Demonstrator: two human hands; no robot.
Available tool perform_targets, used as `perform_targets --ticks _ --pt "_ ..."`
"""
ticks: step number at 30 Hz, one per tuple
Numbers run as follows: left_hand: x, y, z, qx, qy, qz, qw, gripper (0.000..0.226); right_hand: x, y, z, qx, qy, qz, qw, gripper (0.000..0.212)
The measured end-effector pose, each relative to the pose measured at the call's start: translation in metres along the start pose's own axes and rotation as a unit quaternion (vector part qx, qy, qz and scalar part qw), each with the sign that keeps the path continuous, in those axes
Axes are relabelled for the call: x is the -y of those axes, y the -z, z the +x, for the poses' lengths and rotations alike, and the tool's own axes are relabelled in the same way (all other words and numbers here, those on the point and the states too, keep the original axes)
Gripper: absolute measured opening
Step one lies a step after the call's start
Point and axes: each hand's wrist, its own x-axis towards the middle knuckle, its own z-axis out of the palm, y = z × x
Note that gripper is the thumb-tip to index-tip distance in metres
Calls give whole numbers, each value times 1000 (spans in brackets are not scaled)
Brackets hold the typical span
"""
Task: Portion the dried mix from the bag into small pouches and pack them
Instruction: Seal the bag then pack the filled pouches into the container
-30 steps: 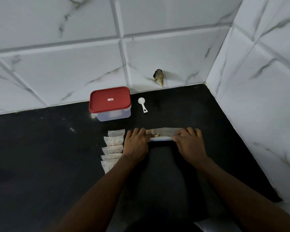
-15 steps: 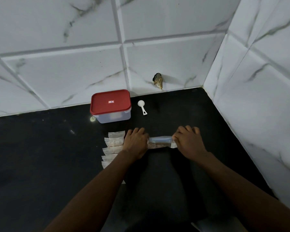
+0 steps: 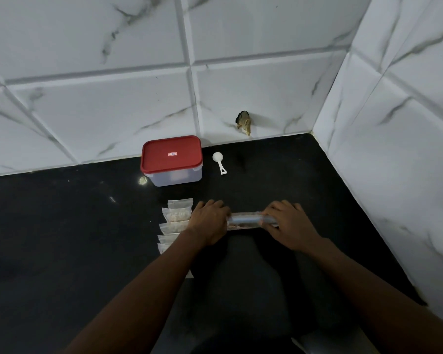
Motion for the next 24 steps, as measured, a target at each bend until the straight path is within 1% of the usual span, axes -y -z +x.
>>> perform_targets --ticks 1,4,6,9,12,17,21,24 --pt "-1 0 0 -4 2 -3 1000 42 3 -2 0 5 -4 6 1000 44" --pt "-4 -2 -1 -7 4 -18 1000 47 14 -9 1 38 -15 -16 999 63" --pt "-7 -4 -1 -10 3 -26 1000 50 21 -12 4 50 -26 -11 998 69" --pt "-10 -8 1 -12 -6 -53 998 53 28 -15 10 50 -23 -4 998 63" --pt "-13 -13 4 -2 -18 -65 998 62 30 -17 15 69 -17 -25 997 57" --pt "-15 -27 6 35 -19 -56 998 75 27 -17 18 102 -11 -27 994 64" --pt "-14 -36 6 36 -18 -70 997 81 26 -20 15 105 -18 -22 994 66" --pt "-13 -40 9 30 -17 -62 997 80 27 -21 15 101 -27 -13 994 66"
